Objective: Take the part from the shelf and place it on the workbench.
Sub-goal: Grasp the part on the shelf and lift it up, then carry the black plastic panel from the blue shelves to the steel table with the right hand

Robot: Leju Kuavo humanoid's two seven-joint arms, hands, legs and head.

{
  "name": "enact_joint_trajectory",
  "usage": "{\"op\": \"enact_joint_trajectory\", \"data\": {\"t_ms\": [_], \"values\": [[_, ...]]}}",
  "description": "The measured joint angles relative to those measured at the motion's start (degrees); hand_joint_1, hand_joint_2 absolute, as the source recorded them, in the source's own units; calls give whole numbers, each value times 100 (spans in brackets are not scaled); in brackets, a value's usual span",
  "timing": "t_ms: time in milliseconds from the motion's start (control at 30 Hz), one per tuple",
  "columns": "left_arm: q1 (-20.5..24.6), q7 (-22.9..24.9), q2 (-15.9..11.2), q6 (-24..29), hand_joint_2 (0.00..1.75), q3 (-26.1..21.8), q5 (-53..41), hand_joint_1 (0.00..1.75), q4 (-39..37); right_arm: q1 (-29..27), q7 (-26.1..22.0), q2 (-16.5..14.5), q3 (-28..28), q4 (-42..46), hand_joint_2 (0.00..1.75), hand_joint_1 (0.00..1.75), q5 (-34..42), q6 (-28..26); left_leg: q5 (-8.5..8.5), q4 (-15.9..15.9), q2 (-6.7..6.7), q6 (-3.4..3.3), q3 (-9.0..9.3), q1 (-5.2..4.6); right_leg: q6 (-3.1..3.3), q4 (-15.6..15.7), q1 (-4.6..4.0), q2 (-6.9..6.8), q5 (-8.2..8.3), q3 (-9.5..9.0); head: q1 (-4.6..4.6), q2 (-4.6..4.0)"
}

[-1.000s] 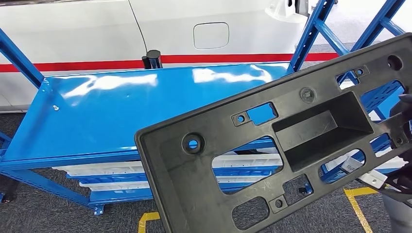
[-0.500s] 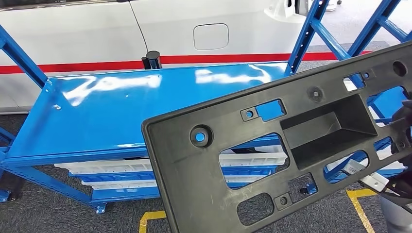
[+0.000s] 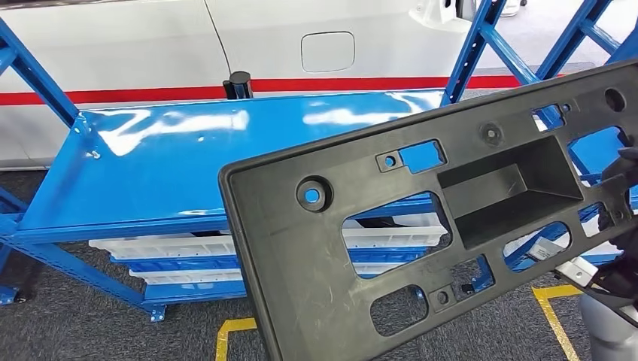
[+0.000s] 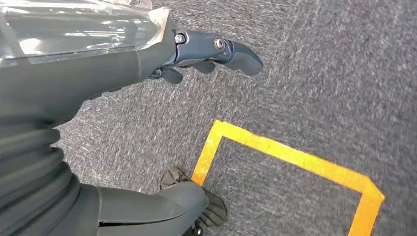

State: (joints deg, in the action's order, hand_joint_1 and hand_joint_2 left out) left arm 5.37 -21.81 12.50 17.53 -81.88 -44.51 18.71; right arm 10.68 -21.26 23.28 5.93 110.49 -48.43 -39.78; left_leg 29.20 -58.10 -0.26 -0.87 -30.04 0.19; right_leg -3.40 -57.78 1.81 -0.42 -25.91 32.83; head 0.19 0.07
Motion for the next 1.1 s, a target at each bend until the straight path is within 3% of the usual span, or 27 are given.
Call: {"op": "enact_joint_trajectory", "data": {"t_ms": [67, 100, 133, 200, 267, 300, 333, 367, 433, 500, 567, 600, 667, 733, 767, 800, 833, 900, 967, 1033, 1100], "values": [[4, 0, 0, 9, 175, 1, 18, 0, 0, 59, 23, 7, -34, -51, 175, 175, 26, 0, -72, 44, 10, -101, -45, -4, -64, -11, -2, -2, -2, 44, 0, 0], [8, 0, 1, 15, 175, 1, 27, 0, 0, 94, 39, 13, -53, -84, 175, 175, 43, 0, -120, 69, 18, -166, -75, -2, -58, -117, -5, -1, -91, 108, 7, 0], [12, -1, 1, 20, 175, 1, 38, 0, 0, 131, 54, 17, -74, -123, 175, 175, 61, 0, -170, 93, 27, -223, -115, 0, -28, -351, -9, 0, -251, 217, 14, 0], [17, -2, 4, 27, 175, 1, 53, 0, 0, 181, 78, 23, -112, -198, 175, 175, 93, 0, -246, 90, 34, -283, -218, -23, 39, -1110, -15, 9, -658, 502, 26, 0], [18, -1, 11, 28, 175, 0, 60, 0, -1, 195, 86, 23, -147, -264, 175, 175, 108, 0, -316, 84, 31, -299, -314, -53, 16, -1619, -21, 17, -846, 618, 28, 0], [18, -1, 14, 28, 175, -1, 62, 0, -2, 206, 86, 21, -167, -293, 175, 175, 112, 0, -346, 77, 27, -299, -356, -65, -20, -1561, -23, 18, -807, 523, 30, 0], [19, -3, 15, 28, 175, -1, 65, 0, -3, 230, 86, 18, -188, -324, 175, 175, 121, 0, -373, 65, 22, -293, -396, -73, -62, -1276, -22, 18, -701, 314, 31, 0], [21, -7, 15, 28, 175, -2, 68, 0, -3, 261, 84, 15, -206, -350, 175, 175, 139, 0, -394, 49, 18, -282, -429, -76, -96, -885, -22, 17, -581, 58, 31, 0], [33, -30, 16, 37, 175, -1, 79, 0, -8, 322, 42, 11, -222, -398, 175, 175, 239, 0, -443, 13, 8, -236, -491, -96, -89, -131, -60, 21, -449, -415, 30, 0], [42, -64, 17, 57, 175, 1, 92, 0, -19, 333, -43, 5, -221, -430, 175, 175, 364, 0, -501, -3, 1, -180, -523, -114, -27, 126, -112, 26, -442, -547, 27, 0], [41, -85, 13, 83, 175, 1, 113, 0, -30, 321, -125, -22, -215, -457, 175, 175, 437, 0, -504, -37, -4, -121, -552, -114, 46, 135, -74, 20, -387, -483, 25, 0], [41, -89, 7, 93, 175, 1, 122, 0, -35, 315, -155, -41, -213, -467, 175, 175, 460, 0, -402, -132, -4, -88, -596, -107, 104, 141, -43, 13, -348, -457, 18, 0], [41, -92, -6, 105, 175, 1, 129, 0, -46, 313, -183, -74, -210, -482, 175, 175, 484, 0, 48, -635, -2, -20, -779, -76, 201, 148, 3, -2, -262, -378, 8, 0], [41, -92, -13, 107, 175, 1, 130, 0, -58, 305, -190, -100, -209, -491, 175, 175, 490, 0, 490, -1347, -1, 35, -996, -33, 225, 143, 1, -6, -179, -268, 1, 0], [41, -92, -16, 107, 175, 1, 130, 0, -61, 296, -192, -113, -208, -497, 175, 175, 490, 0, 560, -1577, 1, 61, -1034, -7, 212, 138, 3, -7, -142, -217, 0, 0], [41, -93, -19, 107, 175, 1, 131, 0, -64, 286, -196, -126, -207, -506, 175, 175, 491, 0, 506, -1611, 4, 84, -974, 21, 193, 131, 11, -7, -110, -174, -1, 0], [42, -93, -21, 109, 175, 1, 131, 0, -67, 274, -205, -138, -204, -515, 175, 175, 499, 0, 368, -1433, 7, 107, -811, 51, 169, 118, 25, -8, -87, -137, 0, 0], [50, -94, -23, 121, 175, 1, 135, 0, -79, 256, -253, -161, -181, -527, 175, 175, 538, 0, 103, -677, 5, 151, -290, 97, 125, 73, 39, -9, -56, -75, -3, 0], [63, -96, -28, 153, 175, 5, 139, 0, -104, 227, -360, -196, -108, -529, 175, 175, 620, -1, 45, -119, -19, 152, 32, 97, 60, 31, 18, -13, -15, -17, -4, 0], [71, -101, -43, 197, 175, 17, 141, 0, -133, 155, -516, -245, 12, -529, 175, 175, 738, -1, 45, -11, -35, 79, 33, 63, -39, 38, -6, -17, 52, 20, -4, 0], [75, -103, -58, 230, 175, 31, 140, 0, -166, 29, -674, -298, 168, -529, 175, 175, 893, -2, -28, 22, -20, -57, -21, 52, -95, -2, 4, -14, 24, 80, -7, 0]]}}
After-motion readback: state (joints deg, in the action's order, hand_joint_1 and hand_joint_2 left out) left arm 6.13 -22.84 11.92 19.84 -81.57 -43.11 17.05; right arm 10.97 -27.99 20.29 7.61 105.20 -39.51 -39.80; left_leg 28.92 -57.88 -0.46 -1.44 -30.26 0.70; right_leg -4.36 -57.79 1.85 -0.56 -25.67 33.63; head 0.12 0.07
